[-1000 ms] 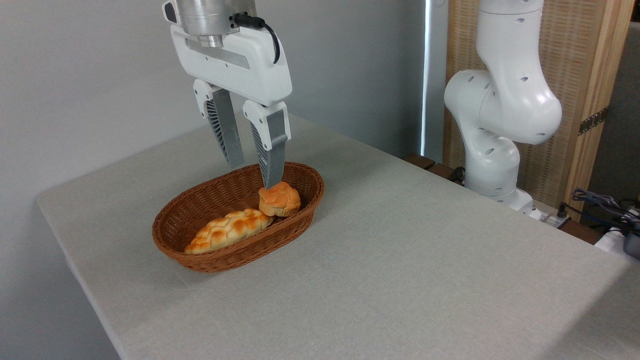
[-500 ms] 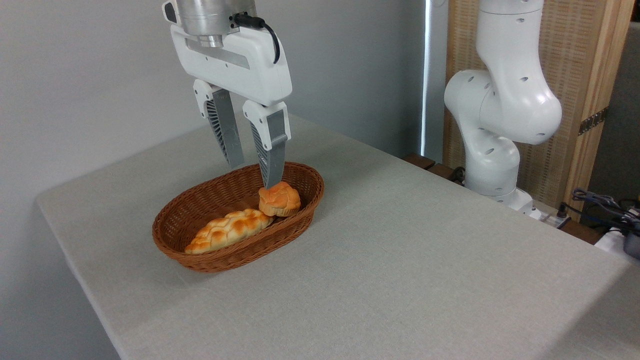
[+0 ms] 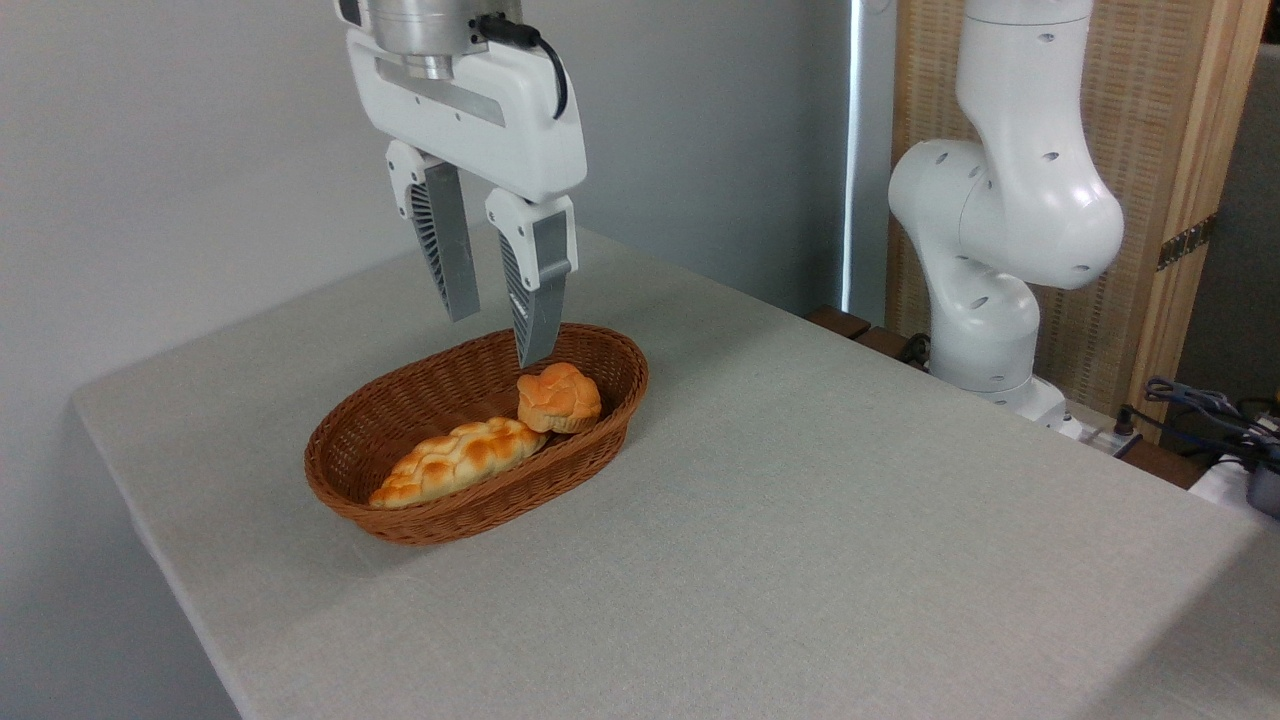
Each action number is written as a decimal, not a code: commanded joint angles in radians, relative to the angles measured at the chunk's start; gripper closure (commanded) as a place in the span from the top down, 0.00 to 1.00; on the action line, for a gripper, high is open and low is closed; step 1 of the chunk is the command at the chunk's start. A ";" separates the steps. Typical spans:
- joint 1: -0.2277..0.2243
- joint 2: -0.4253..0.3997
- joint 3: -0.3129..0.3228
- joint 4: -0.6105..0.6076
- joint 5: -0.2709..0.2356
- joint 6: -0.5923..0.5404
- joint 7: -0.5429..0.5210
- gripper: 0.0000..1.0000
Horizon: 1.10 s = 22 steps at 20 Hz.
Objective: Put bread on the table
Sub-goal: 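Lower the open gripper onto the small round orange roll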
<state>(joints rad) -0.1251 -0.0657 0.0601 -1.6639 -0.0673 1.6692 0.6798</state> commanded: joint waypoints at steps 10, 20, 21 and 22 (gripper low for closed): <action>0.045 -0.172 -0.203 -0.430 -0.126 0.290 0.067 1.00; 0.045 -0.166 -0.278 -0.545 -0.177 0.360 0.072 1.00; 0.045 -0.166 -0.278 -0.551 -0.174 0.360 0.073 1.00; 0.045 -0.166 -0.279 -0.554 -0.172 0.360 0.073 1.00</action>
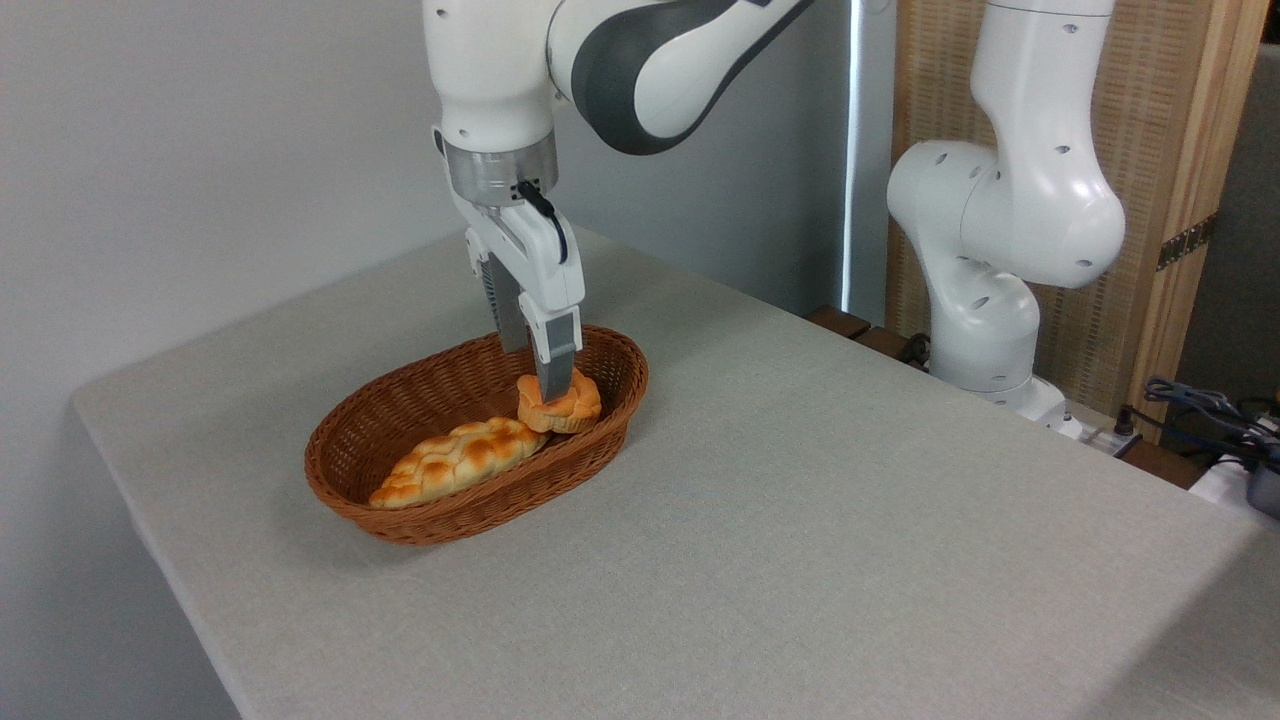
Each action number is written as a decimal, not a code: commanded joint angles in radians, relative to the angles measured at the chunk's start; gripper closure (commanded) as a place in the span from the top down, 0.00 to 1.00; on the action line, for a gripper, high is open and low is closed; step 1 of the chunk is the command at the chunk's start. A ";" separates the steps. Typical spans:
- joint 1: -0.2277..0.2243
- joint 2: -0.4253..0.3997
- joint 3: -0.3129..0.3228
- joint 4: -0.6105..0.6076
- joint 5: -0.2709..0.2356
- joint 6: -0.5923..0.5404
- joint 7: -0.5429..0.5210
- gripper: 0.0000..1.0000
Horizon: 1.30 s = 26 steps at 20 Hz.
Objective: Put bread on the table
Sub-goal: 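Lower the open gripper onto the small round orange roll, then close the gripper fingers around the orange roll in the basket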
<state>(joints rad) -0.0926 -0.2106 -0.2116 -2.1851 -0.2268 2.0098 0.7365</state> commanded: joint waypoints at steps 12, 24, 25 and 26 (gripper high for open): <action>0.007 -0.003 -0.023 -0.055 0.052 0.027 0.021 1.00; 0.005 0.007 -0.043 -0.076 0.053 0.053 0.021 0.92; 0.007 0.007 -0.043 -0.078 0.053 0.059 0.021 0.73; 0.005 0.007 -0.043 -0.078 0.053 0.060 0.023 0.63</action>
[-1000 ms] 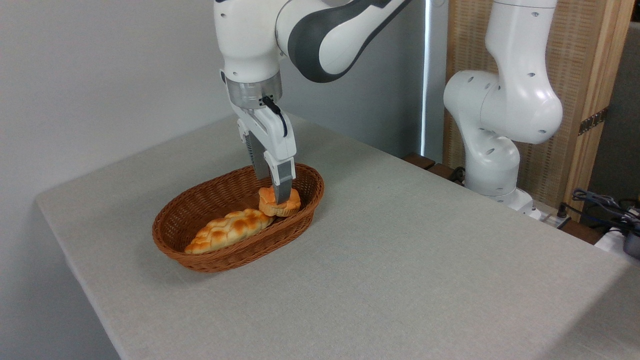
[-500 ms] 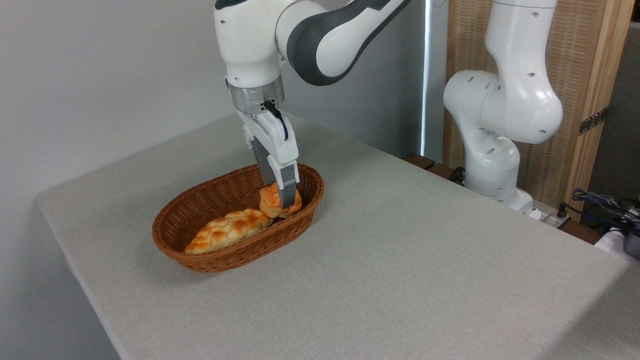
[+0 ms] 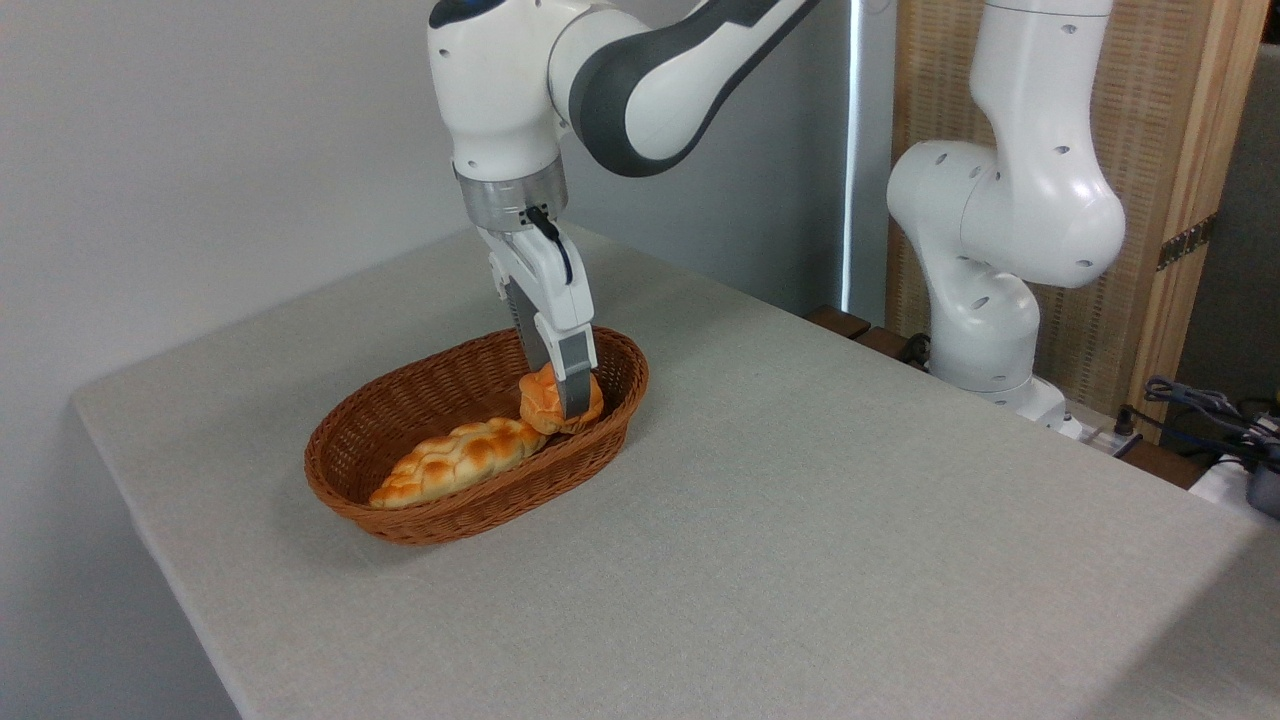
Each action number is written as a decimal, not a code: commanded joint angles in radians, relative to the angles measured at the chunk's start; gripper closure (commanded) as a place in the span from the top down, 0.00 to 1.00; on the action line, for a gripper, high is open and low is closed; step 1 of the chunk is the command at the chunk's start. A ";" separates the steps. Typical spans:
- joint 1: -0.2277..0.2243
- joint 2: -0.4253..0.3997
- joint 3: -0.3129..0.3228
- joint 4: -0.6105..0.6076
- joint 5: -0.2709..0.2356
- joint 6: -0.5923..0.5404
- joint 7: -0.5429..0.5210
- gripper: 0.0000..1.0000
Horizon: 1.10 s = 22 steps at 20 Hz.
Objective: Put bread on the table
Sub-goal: 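Close the gripper fingers around the orange roll in the basket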
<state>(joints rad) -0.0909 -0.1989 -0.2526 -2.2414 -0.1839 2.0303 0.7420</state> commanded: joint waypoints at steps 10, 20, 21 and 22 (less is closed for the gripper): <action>0.007 -0.004 -0.002 -0.021 0.011 0.039 0.031 0.33; 0.007 -0.004 -0.002 -0.021 0.011 0.039 0.039 0.33; 0.007 -0.004 -0.002 -0.021 0.011 0.039 0.039 0.33; 0.007 -0.004 -0.002 -0.020 0.011 0.039 0.039 0.33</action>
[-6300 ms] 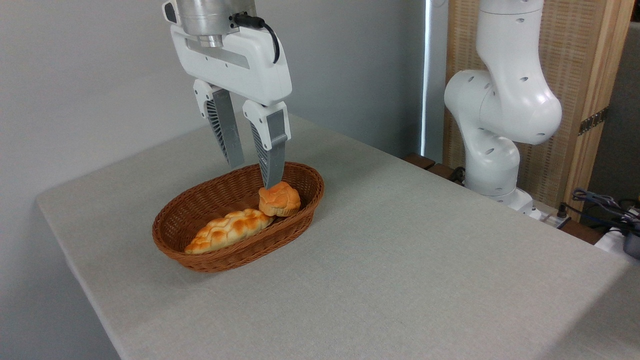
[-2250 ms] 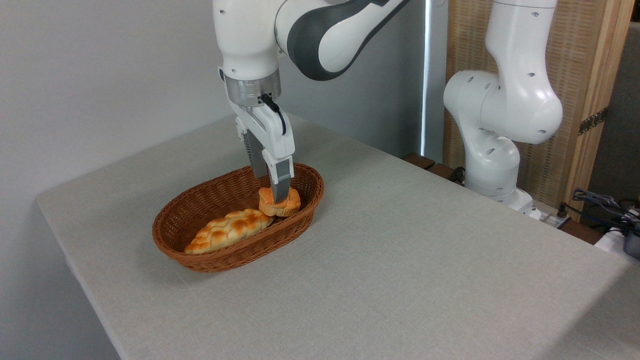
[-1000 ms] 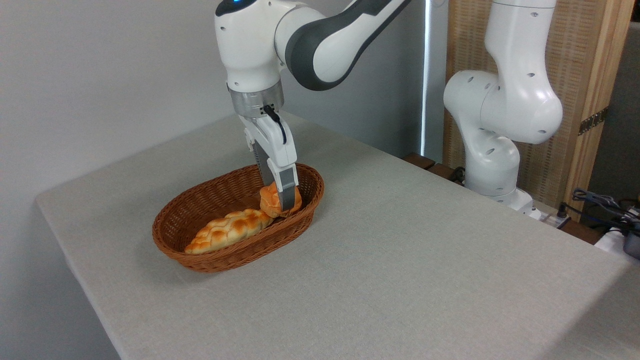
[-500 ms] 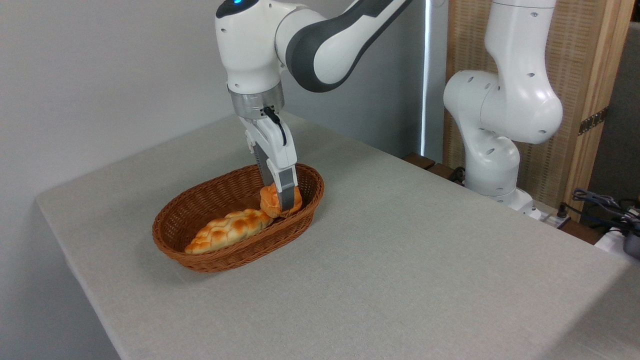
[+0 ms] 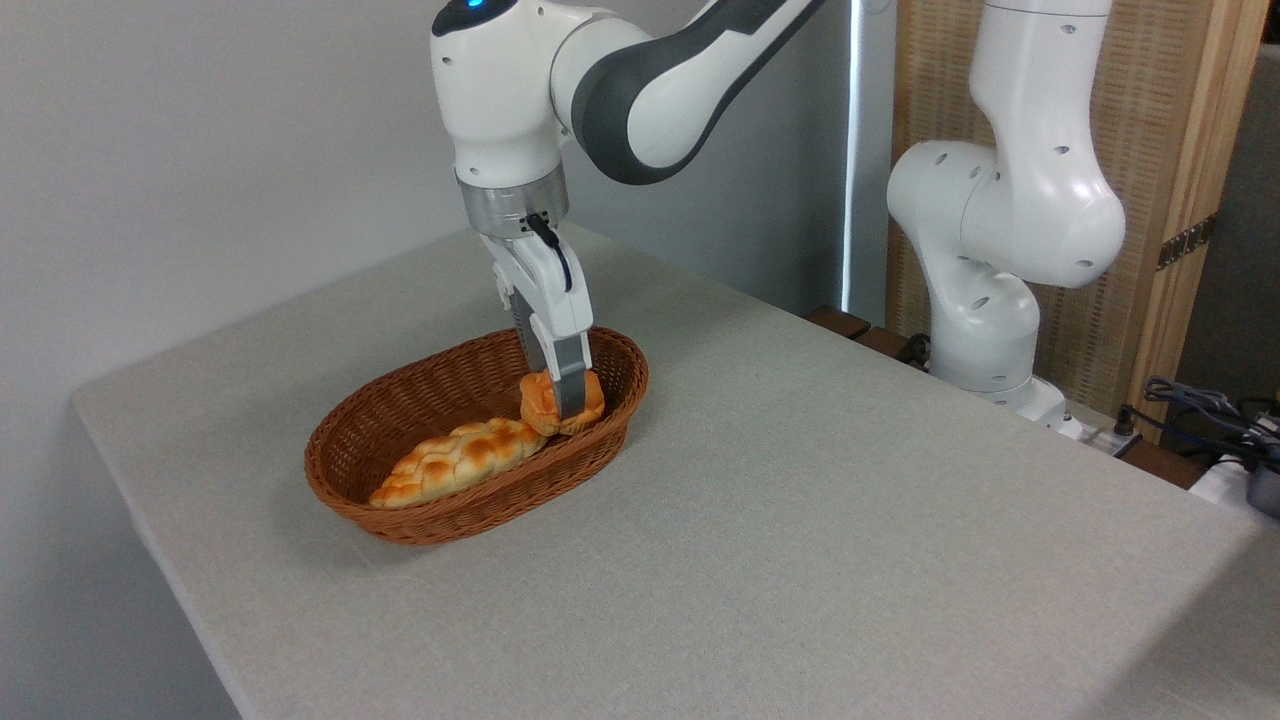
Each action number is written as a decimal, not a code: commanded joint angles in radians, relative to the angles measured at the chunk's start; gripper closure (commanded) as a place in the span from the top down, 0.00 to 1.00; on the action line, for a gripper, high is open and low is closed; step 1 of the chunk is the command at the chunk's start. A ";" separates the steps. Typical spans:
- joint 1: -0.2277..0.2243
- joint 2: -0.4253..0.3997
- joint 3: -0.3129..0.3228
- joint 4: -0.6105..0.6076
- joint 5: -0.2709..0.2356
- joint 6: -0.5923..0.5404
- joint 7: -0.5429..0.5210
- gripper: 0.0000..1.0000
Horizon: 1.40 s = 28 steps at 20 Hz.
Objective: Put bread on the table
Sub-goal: 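Close the gripper fingers around the orange roll in the basket, then lift the gripped roll up out of the basket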
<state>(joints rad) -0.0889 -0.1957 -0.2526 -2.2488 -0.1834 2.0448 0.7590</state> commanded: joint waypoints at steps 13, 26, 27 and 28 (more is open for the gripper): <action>0.005 -0.004 0.016 0.024 0.009 -0.029 0.037 0.31; 0.005 0.076 0.120 0.250 -0.031 -0.224 0.043 0.25; 0.005 0.076 0.139 0.268 -0.031 -0.238 0.052 0.25; 0.005 0.076 0.148 0.278 -0.030 -0.245 0.057 0.25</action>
<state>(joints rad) -0.0805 -0.1268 -0.1595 -2.0324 -0.1944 1.8614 0.7805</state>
